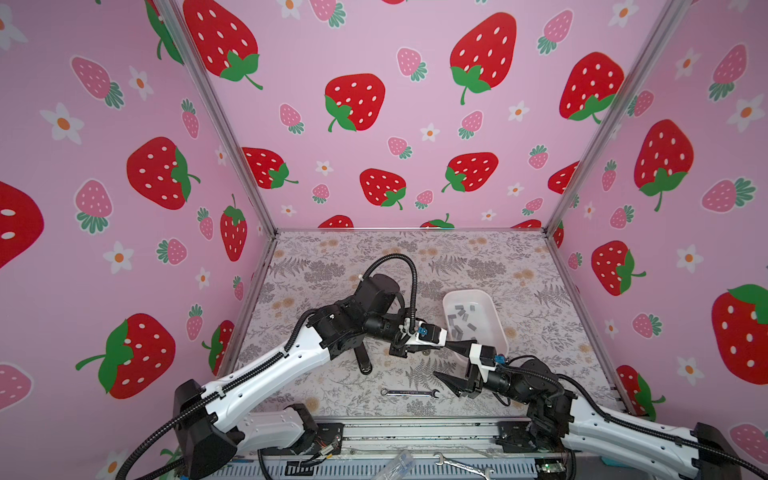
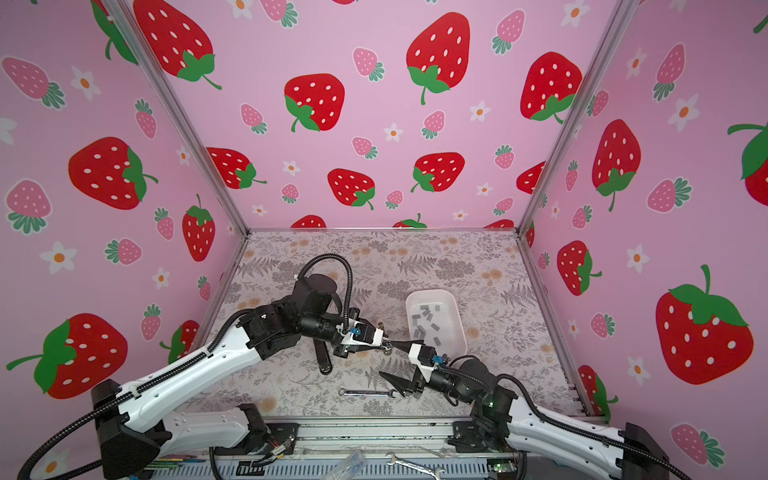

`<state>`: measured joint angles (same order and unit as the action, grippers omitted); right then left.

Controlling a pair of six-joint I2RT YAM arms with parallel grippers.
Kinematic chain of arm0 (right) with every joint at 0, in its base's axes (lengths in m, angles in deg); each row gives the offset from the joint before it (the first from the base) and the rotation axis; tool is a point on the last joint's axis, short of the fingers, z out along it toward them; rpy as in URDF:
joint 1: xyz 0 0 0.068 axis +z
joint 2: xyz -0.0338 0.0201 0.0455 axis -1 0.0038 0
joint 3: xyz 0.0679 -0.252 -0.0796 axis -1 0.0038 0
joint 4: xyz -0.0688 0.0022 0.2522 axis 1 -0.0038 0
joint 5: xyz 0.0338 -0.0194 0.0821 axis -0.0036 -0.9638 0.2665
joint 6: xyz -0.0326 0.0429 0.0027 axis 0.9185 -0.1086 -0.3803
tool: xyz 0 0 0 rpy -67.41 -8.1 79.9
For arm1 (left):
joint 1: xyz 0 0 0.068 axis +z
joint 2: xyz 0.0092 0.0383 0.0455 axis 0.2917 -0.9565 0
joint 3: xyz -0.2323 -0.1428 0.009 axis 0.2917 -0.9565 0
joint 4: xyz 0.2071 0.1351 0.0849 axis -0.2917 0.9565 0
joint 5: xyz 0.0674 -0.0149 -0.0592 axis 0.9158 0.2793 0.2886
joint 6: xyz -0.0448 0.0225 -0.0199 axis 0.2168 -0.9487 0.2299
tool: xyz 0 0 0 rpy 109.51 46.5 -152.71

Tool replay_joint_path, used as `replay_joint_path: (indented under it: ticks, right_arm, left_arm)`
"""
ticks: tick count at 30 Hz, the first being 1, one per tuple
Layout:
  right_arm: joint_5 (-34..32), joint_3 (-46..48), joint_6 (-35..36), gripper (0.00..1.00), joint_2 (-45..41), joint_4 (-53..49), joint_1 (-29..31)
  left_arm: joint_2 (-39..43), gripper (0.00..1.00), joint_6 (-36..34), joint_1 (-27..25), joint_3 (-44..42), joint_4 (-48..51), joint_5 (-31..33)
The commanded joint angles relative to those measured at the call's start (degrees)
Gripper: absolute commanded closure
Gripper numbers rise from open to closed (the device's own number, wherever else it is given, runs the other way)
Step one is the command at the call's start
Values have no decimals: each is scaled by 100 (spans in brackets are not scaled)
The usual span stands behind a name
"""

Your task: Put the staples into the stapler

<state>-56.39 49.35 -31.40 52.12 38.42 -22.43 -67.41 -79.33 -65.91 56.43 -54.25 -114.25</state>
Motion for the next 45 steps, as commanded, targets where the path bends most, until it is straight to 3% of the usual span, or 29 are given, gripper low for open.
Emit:
replay_joint_path:
  ticks: [1,12,20,28,38,45]
  right_arm:
    - [20,32,251,24,122,245,148]
    - [-460,-393,496,26,870,203,497]
    - [-996,-420,537,29,637,32,541]
    - [-739,-195,589,30,347,150,583]
    - [-1327,-511,650,29,808,115,595]
    - [-1312,-757,713,44,1318,211,595]
  left_arm:
    - [-20,100,-262,25,92,184,-352]
    - [-67,100,-550,21,71,345,-595]
    - [-108,100,-669,26,63,412,-628]
    - [-108,100,-489,30,33,259,-255]
    - [-129,100,-676,34,81,441,-691]
    - [-156,100,-733,34,84,504,-756]
